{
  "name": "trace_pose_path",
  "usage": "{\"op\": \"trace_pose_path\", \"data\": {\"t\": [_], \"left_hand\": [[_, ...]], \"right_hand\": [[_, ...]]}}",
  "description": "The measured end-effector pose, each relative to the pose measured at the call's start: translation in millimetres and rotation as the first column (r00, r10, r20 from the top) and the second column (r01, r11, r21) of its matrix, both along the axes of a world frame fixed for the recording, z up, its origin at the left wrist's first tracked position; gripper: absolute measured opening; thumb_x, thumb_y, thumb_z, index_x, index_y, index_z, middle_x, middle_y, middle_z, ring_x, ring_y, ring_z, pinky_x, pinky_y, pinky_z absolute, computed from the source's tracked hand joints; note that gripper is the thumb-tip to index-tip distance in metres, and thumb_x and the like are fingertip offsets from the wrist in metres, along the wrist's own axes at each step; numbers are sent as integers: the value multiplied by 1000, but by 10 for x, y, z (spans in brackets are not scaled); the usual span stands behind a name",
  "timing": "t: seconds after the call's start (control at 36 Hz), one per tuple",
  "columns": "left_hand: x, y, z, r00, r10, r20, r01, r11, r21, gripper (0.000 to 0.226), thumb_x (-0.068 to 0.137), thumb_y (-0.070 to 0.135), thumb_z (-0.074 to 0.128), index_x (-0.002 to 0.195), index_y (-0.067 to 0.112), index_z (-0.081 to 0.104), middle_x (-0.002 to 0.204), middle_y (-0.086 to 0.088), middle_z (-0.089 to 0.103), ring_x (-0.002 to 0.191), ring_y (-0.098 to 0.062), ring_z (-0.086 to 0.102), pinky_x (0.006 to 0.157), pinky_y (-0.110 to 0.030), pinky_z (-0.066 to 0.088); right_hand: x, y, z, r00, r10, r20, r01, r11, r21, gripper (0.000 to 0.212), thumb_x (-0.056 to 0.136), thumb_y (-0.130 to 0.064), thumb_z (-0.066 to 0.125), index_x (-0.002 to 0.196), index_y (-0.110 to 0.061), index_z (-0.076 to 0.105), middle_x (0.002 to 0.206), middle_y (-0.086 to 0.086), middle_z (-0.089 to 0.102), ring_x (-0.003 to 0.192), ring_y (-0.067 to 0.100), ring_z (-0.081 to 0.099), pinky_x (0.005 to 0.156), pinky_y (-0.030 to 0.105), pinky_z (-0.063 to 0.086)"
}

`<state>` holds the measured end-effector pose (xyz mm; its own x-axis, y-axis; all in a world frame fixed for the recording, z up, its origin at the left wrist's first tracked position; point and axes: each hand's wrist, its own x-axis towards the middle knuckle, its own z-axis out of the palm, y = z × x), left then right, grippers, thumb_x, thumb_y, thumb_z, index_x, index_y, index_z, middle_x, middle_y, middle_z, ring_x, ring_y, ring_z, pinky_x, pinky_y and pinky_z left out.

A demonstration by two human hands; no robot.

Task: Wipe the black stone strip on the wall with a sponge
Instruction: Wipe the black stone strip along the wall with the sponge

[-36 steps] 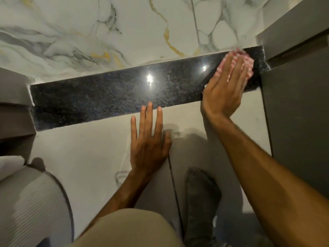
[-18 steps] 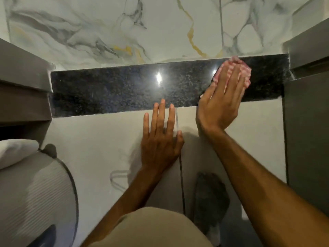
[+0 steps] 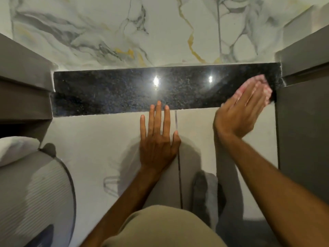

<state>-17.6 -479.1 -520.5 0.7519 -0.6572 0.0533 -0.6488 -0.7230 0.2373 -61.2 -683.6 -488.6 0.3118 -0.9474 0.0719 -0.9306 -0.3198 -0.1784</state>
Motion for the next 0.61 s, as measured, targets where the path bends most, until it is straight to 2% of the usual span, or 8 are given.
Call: {"op": "trace_pose_path", "data": {"t": [0.06,0.14,0.22,0.31,0.39,0.47,0.53,0.61], "left_hand": [[-1,-4,-14,1000,-1,7,1,1000,5,75,108,42,45,172,7,26,179,-22,24,168,-37,22,137,-61,17],[-6,-7,-15,1000,1,-2,-1,1000,16,75,109,42,43,172,7,26,180,-22,21,169,-37,19,138,-61,14],[-4,-17,21,1000,-3,-10,3,1000,28,73,110,41,41,172,7,25,180,-22,21,169,-37,19,138,-60,14],[34,-1,90,1000,12,-9,-11,1000,24,73,107,38,46,171,6,30,179,-23,25,167,-38,23,136,-62,20],[9,-28,79,1000,0,1,0,1000,25,75,105,37,50,170,6,32,178,-23,27,166,-39,26,135,-62,26],[1,-29,71,1000,8,0,-8,1000,3,75,105,38,49,170,6,32,178,-23,27,167,-38,26,134,-63,26],[9,-27,37,1000,3,-2,-3,1000,-3,75,105,38,48,171,6,30,179,-22,27,167,-38,25,136,-62,23],[12,-2,9,1000,16,-10,-16,1000,3,73,108,39,46,171,8,30,179,-22,26,167,-37,24,137,-60,19]], "right_hand": [[281,-188,-24,999,-28,-19,29,1000,8,67,118,-37,29,178,-11,17,187,15,16,175,35,14,145,50,12],[522,-201,-53,977,207,-53,-206,978,14,66,118,-38,25,178,-12,16,187,14,15,175,33,13,145,50,12],[340,117,-5,848,529,-31,-526,848,57,65,118,-36,33,178,-17,18,188,8,15,176,26,13,146,46,14],[-190,432,69,720,693,-35,-687,718,111,67,116,-32,40,178,-18,19,188,6,15,176,24,11,145,47,18],[-615,479,79,779,622,-82,-611,781,128,67,116,-36,36,179,-21,19,188,4,15,176,23,11,144,47,21],[-390,388,95,954,297,-36,-295,954,48,63,118,-35,35,177,-18,24,186,9,24,174,30,21,143,49,23],[4,311,58,995,101,-19,-101,995,4,62,119,-33,32,177,-13,25,185,13,23,174,33,20,144,50,18],[580,354,-19,986,150,-66,-148,988,35,65,120,-35,27,178,-11,14,187,14,12,176,34,10,145,50,10]]}}
